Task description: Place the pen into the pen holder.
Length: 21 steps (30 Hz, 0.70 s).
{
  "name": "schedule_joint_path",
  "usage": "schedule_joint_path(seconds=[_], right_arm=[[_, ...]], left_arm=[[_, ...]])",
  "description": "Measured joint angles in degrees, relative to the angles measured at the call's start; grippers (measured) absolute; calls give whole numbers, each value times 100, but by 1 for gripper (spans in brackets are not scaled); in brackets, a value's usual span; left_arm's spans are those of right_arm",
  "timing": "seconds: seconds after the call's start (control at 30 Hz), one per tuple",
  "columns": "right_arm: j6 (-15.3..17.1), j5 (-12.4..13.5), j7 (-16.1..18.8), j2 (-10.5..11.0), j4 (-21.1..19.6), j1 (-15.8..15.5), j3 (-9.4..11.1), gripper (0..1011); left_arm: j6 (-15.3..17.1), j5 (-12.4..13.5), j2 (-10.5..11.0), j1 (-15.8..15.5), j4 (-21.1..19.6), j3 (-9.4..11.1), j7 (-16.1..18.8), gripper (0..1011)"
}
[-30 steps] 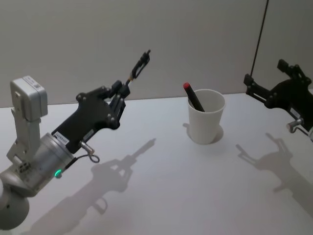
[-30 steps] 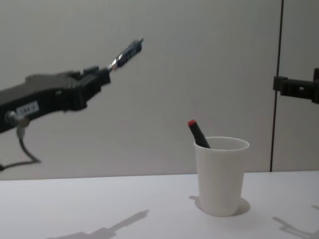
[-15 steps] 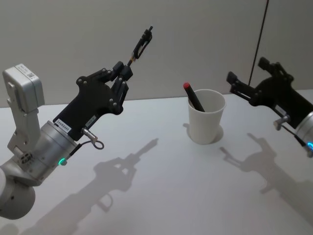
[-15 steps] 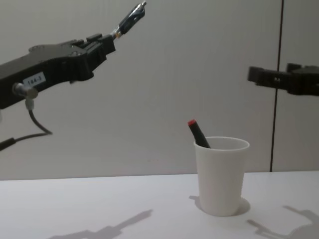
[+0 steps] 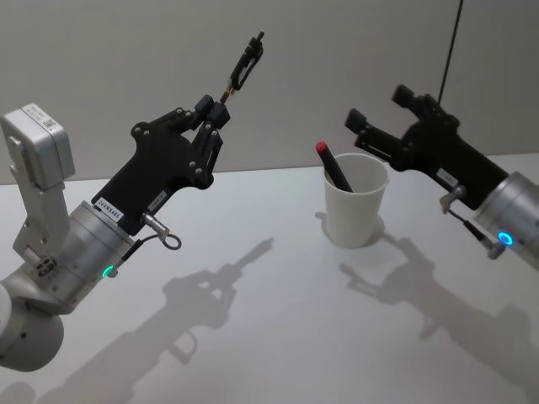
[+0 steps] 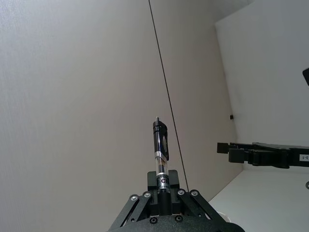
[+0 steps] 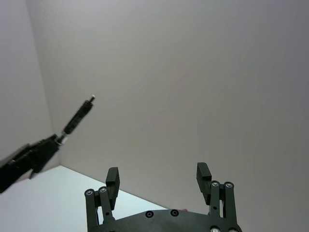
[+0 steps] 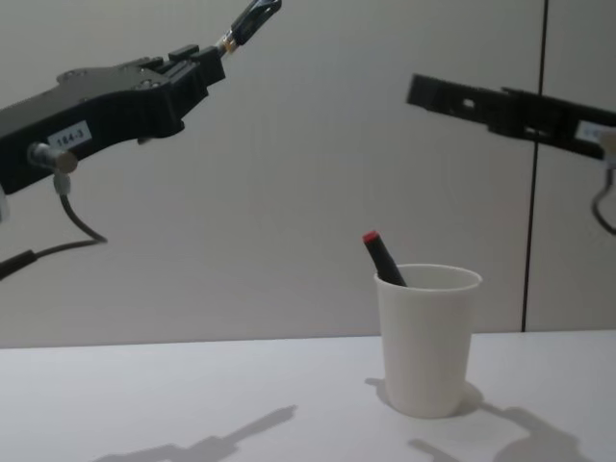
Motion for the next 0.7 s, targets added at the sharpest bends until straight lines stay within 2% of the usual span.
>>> schedule_joint_path(seconds=[0.37,0.7], right_arm=[[-9,302,358,-179,132,171,-80,1002],[6,537,169,-293,146,198,-132,1002]], left_arm=[[-25,5,-14,-13,-4,0,-4,129],[-31,5,-18,-18,-3,0,-5,129]])
